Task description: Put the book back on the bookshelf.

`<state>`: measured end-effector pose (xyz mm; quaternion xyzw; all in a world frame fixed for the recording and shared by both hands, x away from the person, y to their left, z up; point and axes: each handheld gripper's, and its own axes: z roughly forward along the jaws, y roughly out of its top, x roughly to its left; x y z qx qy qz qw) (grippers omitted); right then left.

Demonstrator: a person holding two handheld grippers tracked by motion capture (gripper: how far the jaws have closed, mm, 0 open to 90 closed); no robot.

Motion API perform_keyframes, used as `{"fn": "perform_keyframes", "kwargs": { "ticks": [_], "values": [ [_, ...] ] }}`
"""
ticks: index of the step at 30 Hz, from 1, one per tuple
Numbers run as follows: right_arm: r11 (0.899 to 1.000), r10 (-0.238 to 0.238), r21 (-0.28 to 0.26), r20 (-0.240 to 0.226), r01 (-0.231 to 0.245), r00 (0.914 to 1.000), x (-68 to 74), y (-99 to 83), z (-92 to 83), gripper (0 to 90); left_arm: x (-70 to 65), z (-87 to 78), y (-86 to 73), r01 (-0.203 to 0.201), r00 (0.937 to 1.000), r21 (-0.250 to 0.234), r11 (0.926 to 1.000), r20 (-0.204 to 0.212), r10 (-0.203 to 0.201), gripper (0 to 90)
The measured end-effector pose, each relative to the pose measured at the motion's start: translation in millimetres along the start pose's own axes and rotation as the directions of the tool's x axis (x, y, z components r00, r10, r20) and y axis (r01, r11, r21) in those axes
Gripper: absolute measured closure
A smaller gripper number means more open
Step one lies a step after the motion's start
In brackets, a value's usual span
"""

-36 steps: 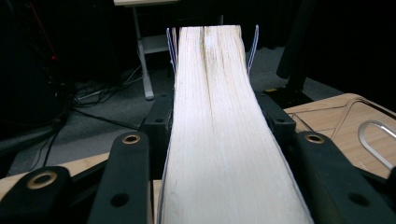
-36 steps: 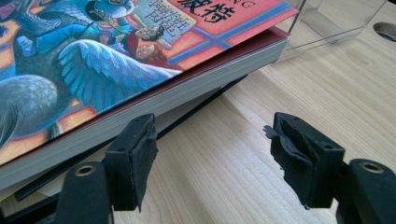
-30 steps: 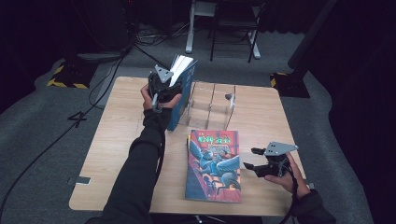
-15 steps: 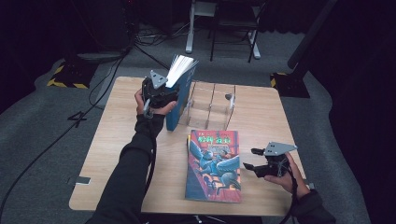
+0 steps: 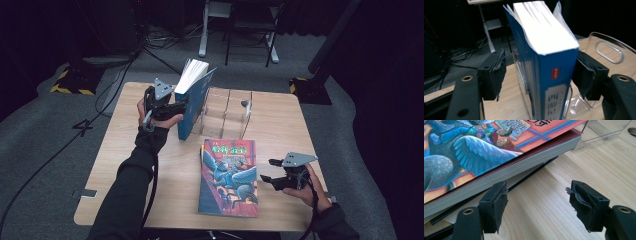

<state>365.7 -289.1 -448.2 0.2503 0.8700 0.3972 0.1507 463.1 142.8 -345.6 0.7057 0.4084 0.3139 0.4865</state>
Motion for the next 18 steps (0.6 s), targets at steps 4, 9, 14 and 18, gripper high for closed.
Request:
{"fn": "perform_keyframes", "kwargs": {
  "ticks": [4, 9, 14, 18],
  "values": [
    [1.000, 0.000, 0.001, -0.002, 0.000, 1.0000, 0.6, 0.6, 0.1, 31.1, 0.0, -9.4, -4.1, -0.012, 0.9998, -0.002, 0.9999, 0.019, 0.013, 30.6],
    [1.000, -0.001, 0.005, -0.002, 0.001, 1.0000, 1.0, 0.8, 0.8, 30.9, -0.8, -21.5, -13.1, -0.051, 0.9980, 0.007, 0.9987, 0.039, 0.051, 28.3],
    [1.000, -0.001, 0.007, 0.000, 0.001, 1.0000, 1.3, 1.0, 1.2, 30.8, -1.1, -31.8, -22.4, -0.067, 0.9963, 0.017, 0.9976, 0.054, 0.066, 27.5],
    [1.000, -0.001, 0.007, 0.000, 0.001, 1.0000, 1.9, 1.6, 1.1, 30.7, -3.1, -39.1, -29.0, -0.083, 0.9938, 0.027, 0.9962, 0.077, 0.081, 27.1]
  ]
}}
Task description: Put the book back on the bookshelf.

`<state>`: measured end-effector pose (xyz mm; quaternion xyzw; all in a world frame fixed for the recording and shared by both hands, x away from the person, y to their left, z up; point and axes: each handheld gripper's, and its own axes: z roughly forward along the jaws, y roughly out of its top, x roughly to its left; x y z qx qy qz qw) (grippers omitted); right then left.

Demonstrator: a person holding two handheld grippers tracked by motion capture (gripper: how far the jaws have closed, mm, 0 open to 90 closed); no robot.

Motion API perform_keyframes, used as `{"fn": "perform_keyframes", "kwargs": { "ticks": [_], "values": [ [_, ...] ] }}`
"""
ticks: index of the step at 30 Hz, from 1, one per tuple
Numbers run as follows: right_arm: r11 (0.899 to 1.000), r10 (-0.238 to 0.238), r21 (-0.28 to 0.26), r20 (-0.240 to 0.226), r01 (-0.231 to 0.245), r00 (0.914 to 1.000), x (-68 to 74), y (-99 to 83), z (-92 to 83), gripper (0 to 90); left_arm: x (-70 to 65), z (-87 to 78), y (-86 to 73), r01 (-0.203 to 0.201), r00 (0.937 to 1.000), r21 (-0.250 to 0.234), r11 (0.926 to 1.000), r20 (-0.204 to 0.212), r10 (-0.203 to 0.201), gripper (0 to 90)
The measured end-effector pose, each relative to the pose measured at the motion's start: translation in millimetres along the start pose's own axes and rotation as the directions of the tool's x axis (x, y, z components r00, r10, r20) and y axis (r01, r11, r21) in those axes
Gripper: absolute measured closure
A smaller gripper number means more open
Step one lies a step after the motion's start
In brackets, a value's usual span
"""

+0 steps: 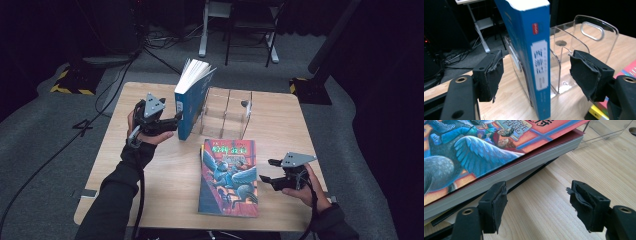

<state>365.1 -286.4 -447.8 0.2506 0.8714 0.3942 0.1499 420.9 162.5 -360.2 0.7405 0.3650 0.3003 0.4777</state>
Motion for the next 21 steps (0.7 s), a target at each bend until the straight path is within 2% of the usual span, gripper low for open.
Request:
{"fn": "perform_keyframes", "kwargs": {
  "ticks": [3, 6, 7, 10, 13, 15, 17, 21],
  "values": [
    [1.000, 0.000, -0.003, -0.004, 0.000, 1.0000, 0.7, 0.4, -0.3, 30.3, -1.6, -3.1, -3.1, -0.018, 0.9998, 0.008, 0.9998, 0.010, 0.018, 26.4],
    [1.000, -0.001, -0.005, -0.012, 0.001, 0.9999, 1.8, 0.8, -0.8, 30.0, -9.2, -8.8, -15.2, -0.043, 0.9978, 0.040, 0.9983, 0.053, 0.041, 25.4],
    [1.000, -0.001, -0.005, -0.012, 0.001, 0.9999, 1.8, 0.8, -0.8, 30.0, -9.2, -8.8, -15.2, -0.043, 0.9978, 0.040, 0.9983, 0.053, 0.041, 25.1],
    [1.000, -0.008, -0.008, -0.025, 0.008, 0.9996, 3.3, 1.2, -1.7, 29.1, -17.0, -10.9, -26.8, -0.072, 0.9938, 0.075, 0.9946, 0.091, 0.065, 24.3],
    [1.000, -0.011, -0.004, -0.035, 0.011, 0.9993, 5.2, 2.3, -2.1, 27.9, -25.5, -13.1, -40.4, -0.110, 0.9871, 0.119, 0.9869, 0.129, 0.094, 23.6],
    [1.000, -0.018, 0.003, -0.037, 0.018, 0.9992, 6.8, 3.4, -2.2, 27.4, -32.3, -14.7, -48.6, -0.138, 0.9847, 0.151, 0.9790, 0.127, 0.119, 23.1],
    [1.000, -0.018, 0.001, -0.043, 0.018, 0.9989, 8.4, 4.6, -3.1, 27.3, -39.0, -17.5, -57.0, -0.170, 0.9789, 0.167, 0.9711, 0.142, 0.147, 22.7],
    [1.000, -0.019, -0.001, -0.053, 0.019, 0.9984, 11.5, 6.4, -4.3, 27.2, -49.1, -21.6, -73.5, -0.187, 0.9686, 0.187, 0.9643, 0.199, 0.150, 22.4]
  ]
}}
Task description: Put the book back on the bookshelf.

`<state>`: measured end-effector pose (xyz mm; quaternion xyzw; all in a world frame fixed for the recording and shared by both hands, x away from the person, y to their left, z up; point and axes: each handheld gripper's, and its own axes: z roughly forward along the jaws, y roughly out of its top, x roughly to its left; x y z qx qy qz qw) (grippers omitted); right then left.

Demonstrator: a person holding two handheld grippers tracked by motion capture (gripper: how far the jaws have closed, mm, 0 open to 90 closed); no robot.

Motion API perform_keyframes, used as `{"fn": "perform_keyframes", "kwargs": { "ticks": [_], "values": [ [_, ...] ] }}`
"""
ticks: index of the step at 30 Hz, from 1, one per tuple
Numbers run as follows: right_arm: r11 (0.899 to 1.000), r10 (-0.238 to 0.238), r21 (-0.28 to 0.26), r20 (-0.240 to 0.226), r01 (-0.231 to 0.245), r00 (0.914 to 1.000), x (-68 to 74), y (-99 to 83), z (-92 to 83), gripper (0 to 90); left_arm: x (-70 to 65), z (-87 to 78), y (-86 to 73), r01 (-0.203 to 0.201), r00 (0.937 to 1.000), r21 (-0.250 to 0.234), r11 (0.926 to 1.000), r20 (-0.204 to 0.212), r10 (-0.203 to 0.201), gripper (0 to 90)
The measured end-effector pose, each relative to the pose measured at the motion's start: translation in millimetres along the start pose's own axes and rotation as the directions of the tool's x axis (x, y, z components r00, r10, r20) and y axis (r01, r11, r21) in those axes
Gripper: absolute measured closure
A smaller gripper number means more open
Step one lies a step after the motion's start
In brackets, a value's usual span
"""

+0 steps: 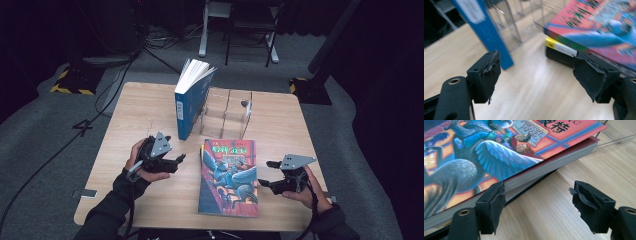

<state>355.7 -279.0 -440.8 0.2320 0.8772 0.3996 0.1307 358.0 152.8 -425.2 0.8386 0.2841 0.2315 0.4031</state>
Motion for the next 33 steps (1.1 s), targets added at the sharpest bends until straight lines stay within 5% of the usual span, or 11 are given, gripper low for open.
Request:
{"fn": "perform_keyframes", "kwargs": {
  "ticks": [7, 17, 27, 33],
  "values": [
    [1.000, -0.002, 0.013, -0.026, 0.002, 0.9997, 8.2, 2.1, -0.9, 27.3, -17.8, 8.8, -22.1, -0.013, 0.9964, 0.068, 0.9976, 0.084, 0.007, 22.0],
    [0.999, -0.015, 0.034, -0.082, 0.017, 0.9965, 18.2, 4.7, -3.2, 25.5, -46.3, 18.5, -49.7, -0.075, 0.9748, 0.169, 0.9828, 0.220, 0.036, 21.7],
    [0.998, 0.007, 0.055, -0.116, -0.001, 0.9932, 20.0, 7.6, -2.5, 23.7, -49.0, 24.8, -57.5, -0.088, 0.9594, 0.205, 0.9749, 0.281, 0.027, 23.0],
    [0.997, -0.013, 0.072, -0.152, 0.024, 0.9883, 28.0, 13.5, 2.3, 21.7, -50.7, 29.6, -59.4, -0.096, 0.9578, 0.207, 0.9735, 0.286, 0.034, 21.2]
  ]
}}
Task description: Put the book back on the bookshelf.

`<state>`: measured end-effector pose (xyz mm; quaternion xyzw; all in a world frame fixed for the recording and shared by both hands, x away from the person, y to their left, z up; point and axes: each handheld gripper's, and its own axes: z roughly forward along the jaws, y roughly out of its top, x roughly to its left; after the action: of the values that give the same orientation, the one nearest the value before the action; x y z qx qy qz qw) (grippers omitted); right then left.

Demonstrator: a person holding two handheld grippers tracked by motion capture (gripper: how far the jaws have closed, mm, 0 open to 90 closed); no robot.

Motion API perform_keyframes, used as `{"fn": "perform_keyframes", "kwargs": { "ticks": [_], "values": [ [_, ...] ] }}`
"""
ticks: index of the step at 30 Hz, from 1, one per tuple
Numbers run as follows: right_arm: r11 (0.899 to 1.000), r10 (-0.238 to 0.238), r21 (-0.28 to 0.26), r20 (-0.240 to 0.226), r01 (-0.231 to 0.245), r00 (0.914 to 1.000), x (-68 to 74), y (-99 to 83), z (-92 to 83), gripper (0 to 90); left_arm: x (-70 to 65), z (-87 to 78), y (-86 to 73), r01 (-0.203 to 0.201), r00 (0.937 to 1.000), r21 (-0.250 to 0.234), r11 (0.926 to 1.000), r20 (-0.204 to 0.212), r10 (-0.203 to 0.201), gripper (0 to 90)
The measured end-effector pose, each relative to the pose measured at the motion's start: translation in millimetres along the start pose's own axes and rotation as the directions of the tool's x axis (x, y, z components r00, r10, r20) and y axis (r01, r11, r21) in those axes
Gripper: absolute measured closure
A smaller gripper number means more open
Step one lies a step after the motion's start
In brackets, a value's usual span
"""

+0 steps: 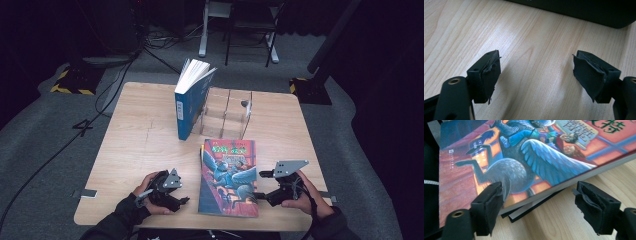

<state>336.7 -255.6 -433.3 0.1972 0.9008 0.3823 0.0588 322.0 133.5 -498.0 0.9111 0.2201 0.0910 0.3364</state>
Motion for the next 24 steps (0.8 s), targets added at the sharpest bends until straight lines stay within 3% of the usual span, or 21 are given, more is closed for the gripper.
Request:
{"fn": "perform_keyframes", "kwargs": {
  "ticks": [5, 12, 24],
  "values": [
    [0.999, 0.043, 0.015, -0.039, -0.042, 0.9983, -5.2, 2.2, 6.8, 16.1, 3.7, 3.5, -2.4, 0.032, 0.9994, -0.017, 0.9994, 0.015, -0.031, 15.2],
    [0.996, 0.088, 0.032, -0.104, -0.085, 0.9907, -16.7, 3.1, 15.0, 10.8, 5.6, 6.8, -3.0, 0.015, 0.9995, -0.045, 0.9989, 0.028, -0.014, 13.2],
    [0.994, 0.108, 0.043, -0.107, -0.104, 0.9883, -17.6, 3.7, 16.1, 10.8, 6.4, 8.8, -0.8, 0.012, 0.9994, -0.045, 0.9989, 0.032, -0.010, 13.0]
  ]
}}
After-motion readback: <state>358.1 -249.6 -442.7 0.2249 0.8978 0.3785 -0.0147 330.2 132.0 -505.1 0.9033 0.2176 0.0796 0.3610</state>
